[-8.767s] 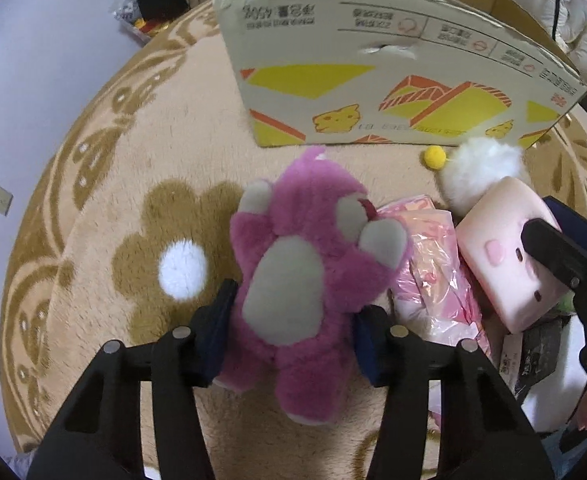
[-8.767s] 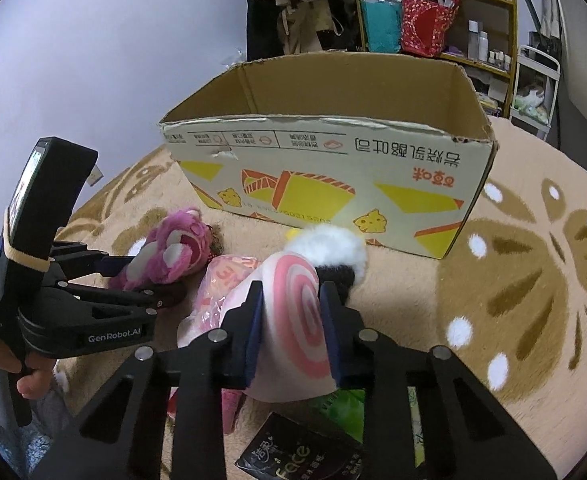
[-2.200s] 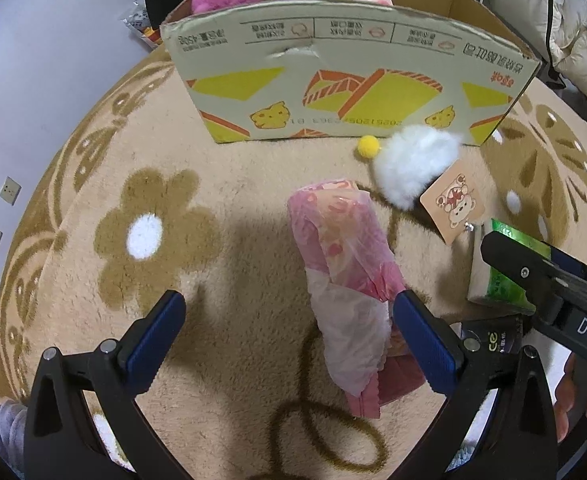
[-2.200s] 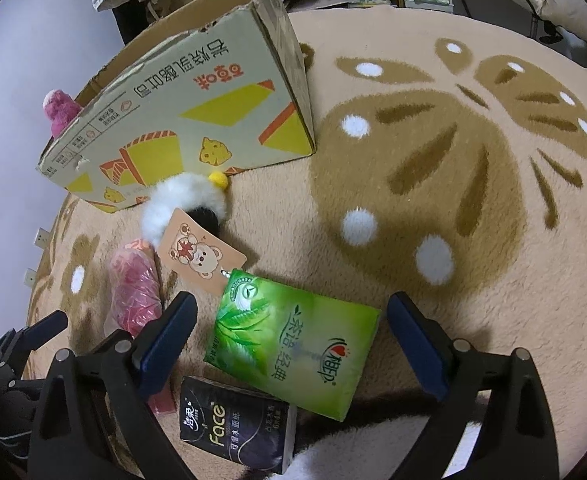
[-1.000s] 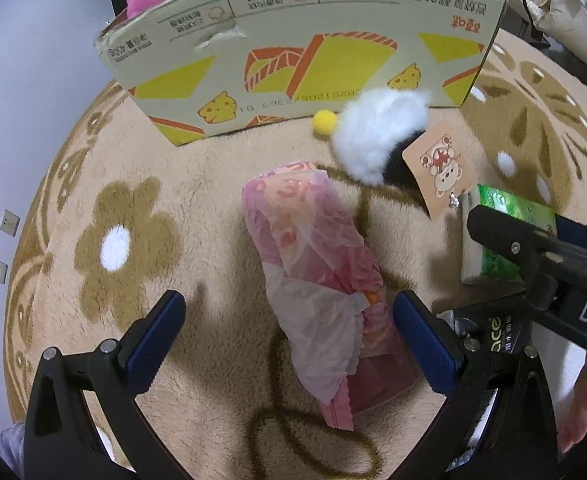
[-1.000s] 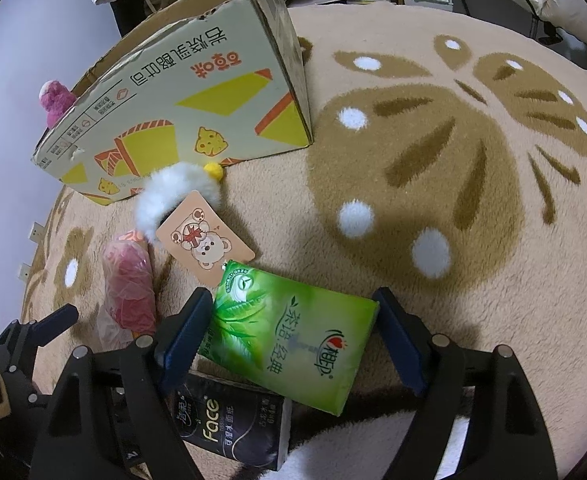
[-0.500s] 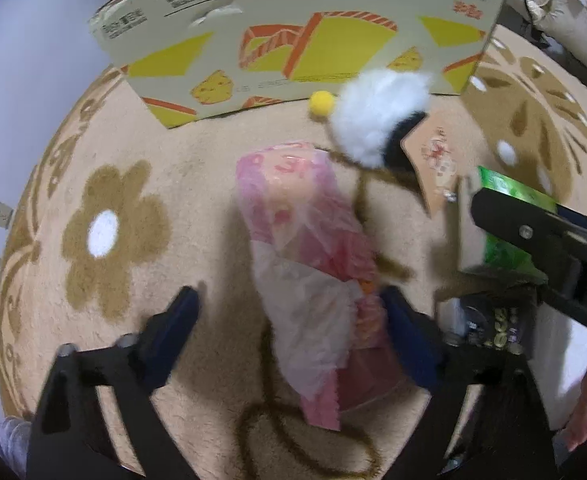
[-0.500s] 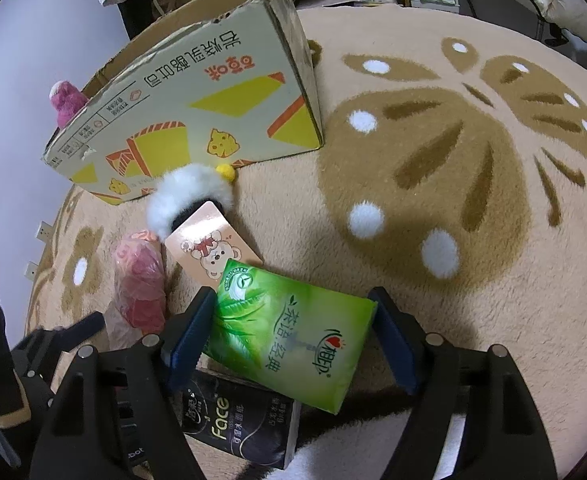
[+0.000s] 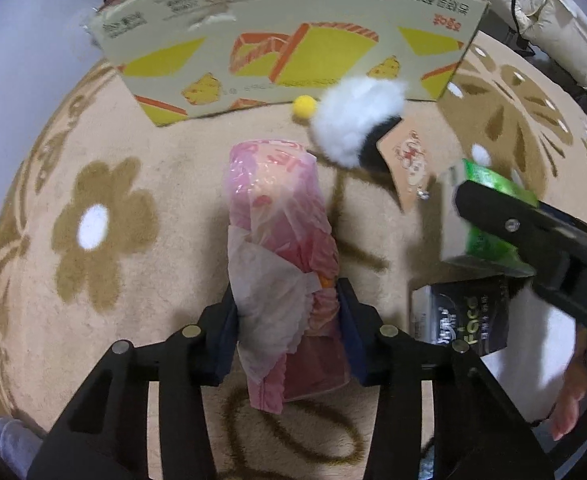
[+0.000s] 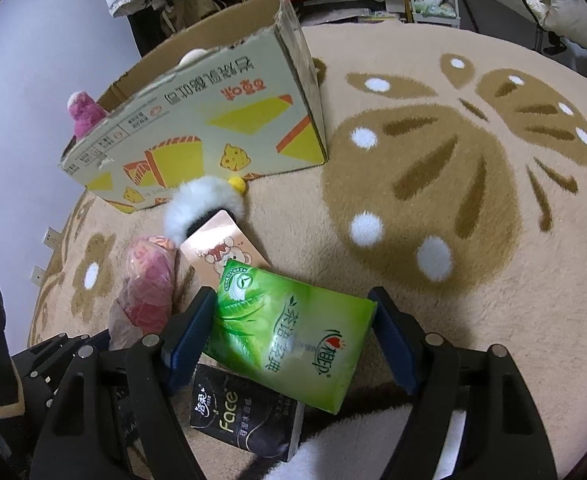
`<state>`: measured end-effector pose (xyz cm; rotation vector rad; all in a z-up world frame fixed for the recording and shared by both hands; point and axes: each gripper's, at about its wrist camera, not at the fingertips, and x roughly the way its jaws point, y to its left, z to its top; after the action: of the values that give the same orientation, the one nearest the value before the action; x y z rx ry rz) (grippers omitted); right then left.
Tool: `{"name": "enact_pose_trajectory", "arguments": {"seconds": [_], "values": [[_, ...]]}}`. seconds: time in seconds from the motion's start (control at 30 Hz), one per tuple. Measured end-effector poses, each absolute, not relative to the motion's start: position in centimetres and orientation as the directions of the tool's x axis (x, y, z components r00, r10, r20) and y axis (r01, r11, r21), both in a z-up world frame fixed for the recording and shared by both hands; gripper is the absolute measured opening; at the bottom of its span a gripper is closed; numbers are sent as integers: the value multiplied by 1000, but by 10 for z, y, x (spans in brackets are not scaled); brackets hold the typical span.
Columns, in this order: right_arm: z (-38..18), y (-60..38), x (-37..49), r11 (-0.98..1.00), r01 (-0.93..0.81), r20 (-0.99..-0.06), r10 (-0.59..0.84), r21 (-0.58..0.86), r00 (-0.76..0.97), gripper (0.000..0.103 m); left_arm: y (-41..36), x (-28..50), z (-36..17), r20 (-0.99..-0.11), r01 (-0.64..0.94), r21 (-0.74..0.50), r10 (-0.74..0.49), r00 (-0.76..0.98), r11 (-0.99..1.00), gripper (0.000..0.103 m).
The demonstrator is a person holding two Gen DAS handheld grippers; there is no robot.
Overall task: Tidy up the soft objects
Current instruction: 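Carry the pink packet and green tissue pack over the box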
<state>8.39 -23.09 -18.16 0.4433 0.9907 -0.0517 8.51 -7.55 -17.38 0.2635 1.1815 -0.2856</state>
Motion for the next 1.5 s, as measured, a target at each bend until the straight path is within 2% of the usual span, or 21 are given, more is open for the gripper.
{"name": "enact_pose_trajectory", "arguments": {"seconds": [0.27, 0.5, 0.73, 1.17, 1.5], "values": [[-178, -240, 77, 902, 258, -809, 148, 347, 570, 81, -59, 85, -164, -919, 285, 60, -59, 389, 957, 42], [-170, -235, 73, 905, 242, -787, 143, 350, 600, 81, -45, 90, -141, -882, 235, 119, -6, 472, 965, 41], [-148, -234, 67, 901, 220, -735, 143, 374, 662, 81, -40, 85, -100, -808, 220, 142, -15, 588, 965, 41], [-96, -229, 81, 932, 147, -643, 108, 331, 758, 81, -37, 90, -29, -657, 192, 196, -16, 754, 962, 41], [-69, -228, 114, 958, 95, -619, 98, 271, 779, 81, -47, 125, 3, -606, 196, 193, -40, 794, 961, 41]]}}
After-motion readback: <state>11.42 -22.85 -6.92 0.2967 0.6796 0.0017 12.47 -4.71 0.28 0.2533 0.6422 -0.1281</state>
